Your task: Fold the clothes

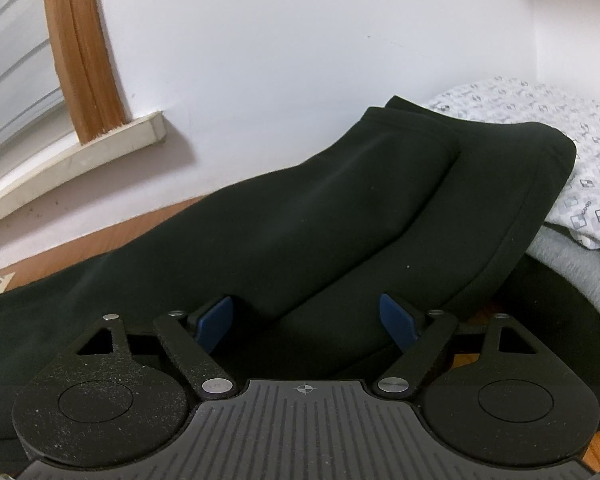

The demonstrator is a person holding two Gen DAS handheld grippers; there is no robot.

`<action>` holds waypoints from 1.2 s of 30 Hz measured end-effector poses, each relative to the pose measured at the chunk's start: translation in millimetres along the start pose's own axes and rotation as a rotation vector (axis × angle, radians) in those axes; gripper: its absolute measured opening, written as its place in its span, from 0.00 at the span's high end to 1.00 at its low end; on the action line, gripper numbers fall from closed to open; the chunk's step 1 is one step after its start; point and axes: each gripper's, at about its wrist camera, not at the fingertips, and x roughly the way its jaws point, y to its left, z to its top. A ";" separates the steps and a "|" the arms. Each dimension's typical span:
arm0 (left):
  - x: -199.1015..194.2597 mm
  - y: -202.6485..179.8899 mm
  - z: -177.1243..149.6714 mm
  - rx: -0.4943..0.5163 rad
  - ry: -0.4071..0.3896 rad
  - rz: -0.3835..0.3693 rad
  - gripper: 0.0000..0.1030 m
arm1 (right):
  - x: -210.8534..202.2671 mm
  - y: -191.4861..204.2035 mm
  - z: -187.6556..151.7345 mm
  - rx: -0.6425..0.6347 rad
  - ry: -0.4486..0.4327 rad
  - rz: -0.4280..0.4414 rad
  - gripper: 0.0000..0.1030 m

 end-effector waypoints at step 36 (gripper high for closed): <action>72.8 162.2 -27.1 -0.633 -0.033 -0.402 0.85 | -61.2 148.4 -52.0 -0.405 -0.074 0.399 0.49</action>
